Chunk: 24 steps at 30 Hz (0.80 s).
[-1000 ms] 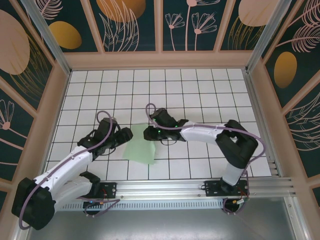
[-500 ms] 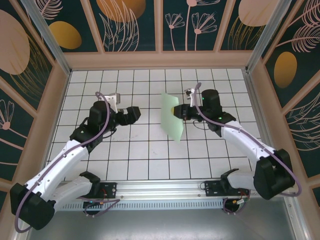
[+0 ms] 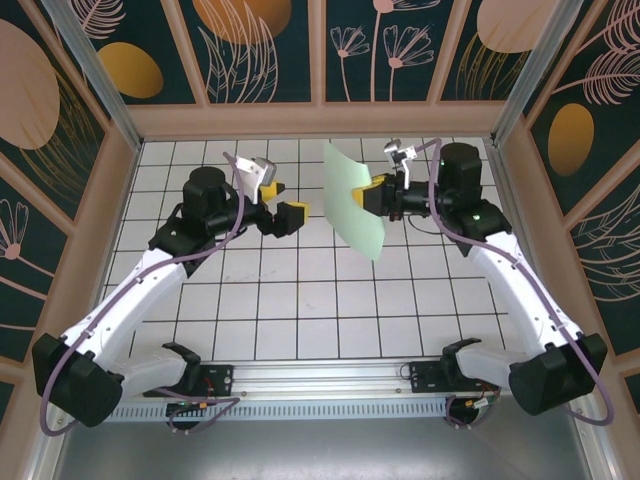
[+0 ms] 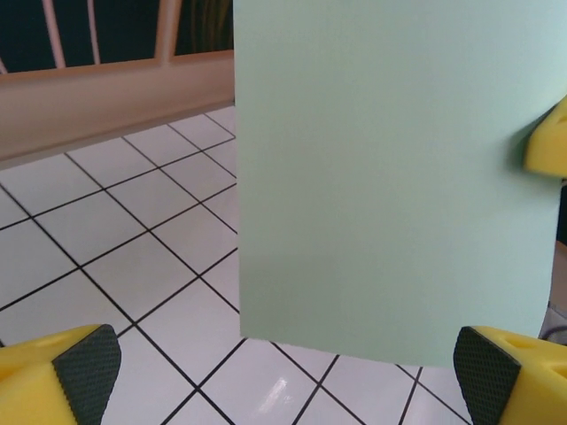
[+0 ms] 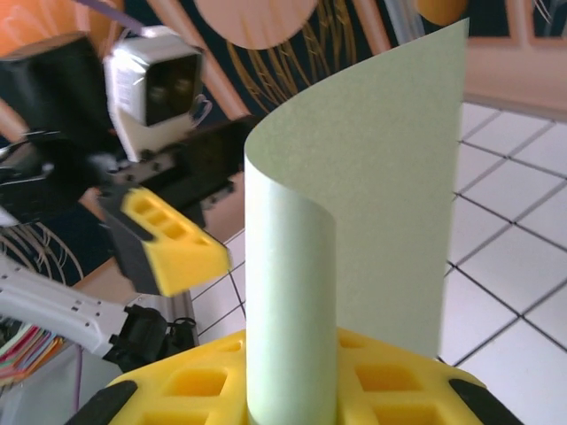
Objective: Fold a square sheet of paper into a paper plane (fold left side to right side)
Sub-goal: Place a square sheet of paper at the center of the table.
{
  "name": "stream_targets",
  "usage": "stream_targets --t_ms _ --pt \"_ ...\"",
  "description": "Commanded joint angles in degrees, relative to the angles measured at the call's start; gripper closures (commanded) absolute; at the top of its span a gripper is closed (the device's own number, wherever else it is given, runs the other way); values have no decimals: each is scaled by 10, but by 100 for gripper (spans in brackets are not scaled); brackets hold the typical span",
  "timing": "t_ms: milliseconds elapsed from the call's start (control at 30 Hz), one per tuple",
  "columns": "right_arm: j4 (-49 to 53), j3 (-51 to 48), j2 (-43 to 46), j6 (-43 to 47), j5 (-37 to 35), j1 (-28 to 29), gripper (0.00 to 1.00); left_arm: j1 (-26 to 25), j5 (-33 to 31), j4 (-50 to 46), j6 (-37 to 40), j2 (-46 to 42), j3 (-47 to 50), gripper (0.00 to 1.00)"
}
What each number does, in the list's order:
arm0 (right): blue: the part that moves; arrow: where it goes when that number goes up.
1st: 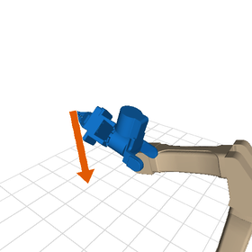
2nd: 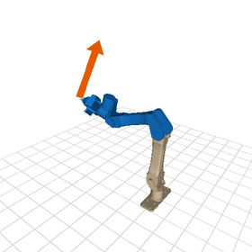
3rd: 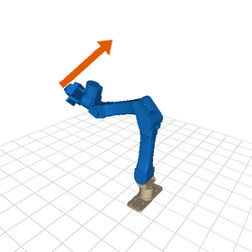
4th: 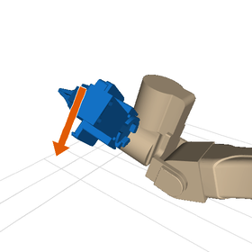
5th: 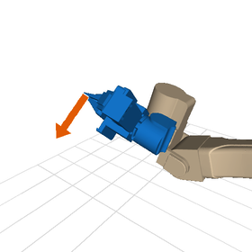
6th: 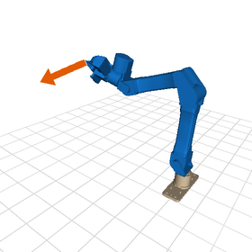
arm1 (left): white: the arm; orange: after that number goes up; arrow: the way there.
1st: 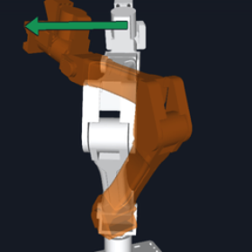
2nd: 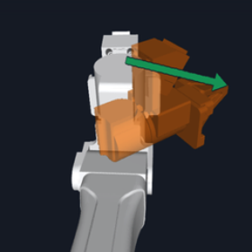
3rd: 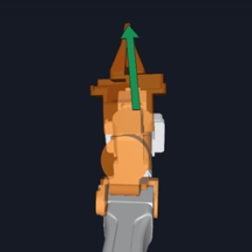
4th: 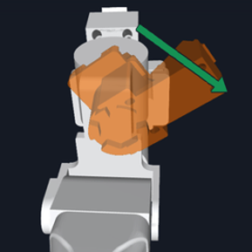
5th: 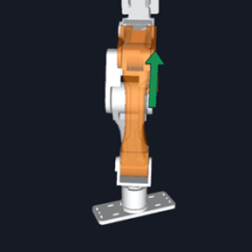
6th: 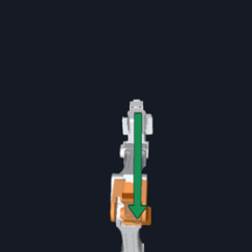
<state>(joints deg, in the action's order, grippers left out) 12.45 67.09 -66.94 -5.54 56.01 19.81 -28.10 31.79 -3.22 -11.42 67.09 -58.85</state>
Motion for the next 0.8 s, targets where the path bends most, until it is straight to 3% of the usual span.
stream_targets --t_ms 0,200,367,533,633,767 --pt "44 34 22 52 57 -4 75 -4 52 11 58 3 -28 1" --pt "47 46 40 68 82 -4 75 -4 107 12 69 8 -40 2" --pt "42 52 44 74 103 -4 76 -4 171 28 51 24 -42 9" --pt "36 49 45 76 103 -4 76 -4 196 21 47 40 -49 28" --pt "34 42 45 75 89 -5 76 -4 199 15 47 44 -52 45" --pt "24 27 45 63 69 -8 75 -4 201 16 40 45 -47 75"
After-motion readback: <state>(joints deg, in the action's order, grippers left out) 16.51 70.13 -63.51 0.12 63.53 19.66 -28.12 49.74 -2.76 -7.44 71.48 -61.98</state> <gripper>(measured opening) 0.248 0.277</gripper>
